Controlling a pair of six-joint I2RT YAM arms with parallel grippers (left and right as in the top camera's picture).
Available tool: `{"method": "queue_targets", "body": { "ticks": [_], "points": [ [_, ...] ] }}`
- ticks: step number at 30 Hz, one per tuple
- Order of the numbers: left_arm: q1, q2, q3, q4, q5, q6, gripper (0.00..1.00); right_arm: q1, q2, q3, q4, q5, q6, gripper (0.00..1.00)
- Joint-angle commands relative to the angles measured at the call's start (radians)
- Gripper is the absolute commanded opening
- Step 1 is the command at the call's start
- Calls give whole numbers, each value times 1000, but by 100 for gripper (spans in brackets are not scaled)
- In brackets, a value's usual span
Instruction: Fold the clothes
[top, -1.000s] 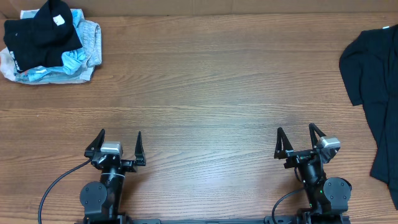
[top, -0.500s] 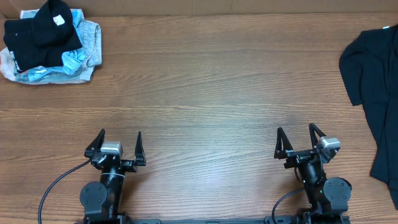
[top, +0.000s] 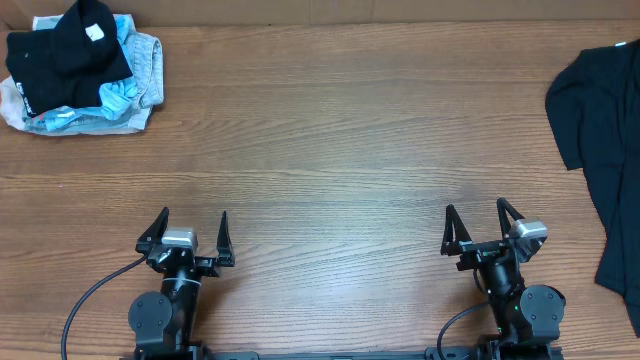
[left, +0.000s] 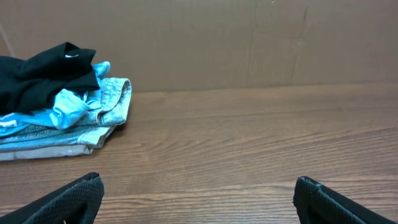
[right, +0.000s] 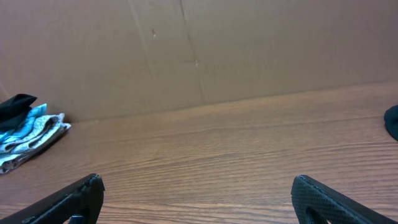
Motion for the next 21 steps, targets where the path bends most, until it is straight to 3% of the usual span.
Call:
{"method": "queue_targets", "body": {
  "ticks": [1, 7, 9, 16, 21],
  "points": [
    [6, -10, -4, -2, -10, 5, 100, 5, -11, -11, 56, 4, 21, 100],
    [6, -10, -4, -2, -10, 5, 100, 5, -11, -11, 187, -306, 473, 100],
    [6, -10, -4, -2, -10, 5, 100, 5, -11, -11, 190, -319, 581, 100],
    [6, -10, -4, -2, -10, 5, 100, 5, -11, -11, 239, -305, 663, 100],
    [6, -10, -4, -2, -10, 5, 100, 5, -11, -10, 369, -230, 663, 100]
  ]
}}
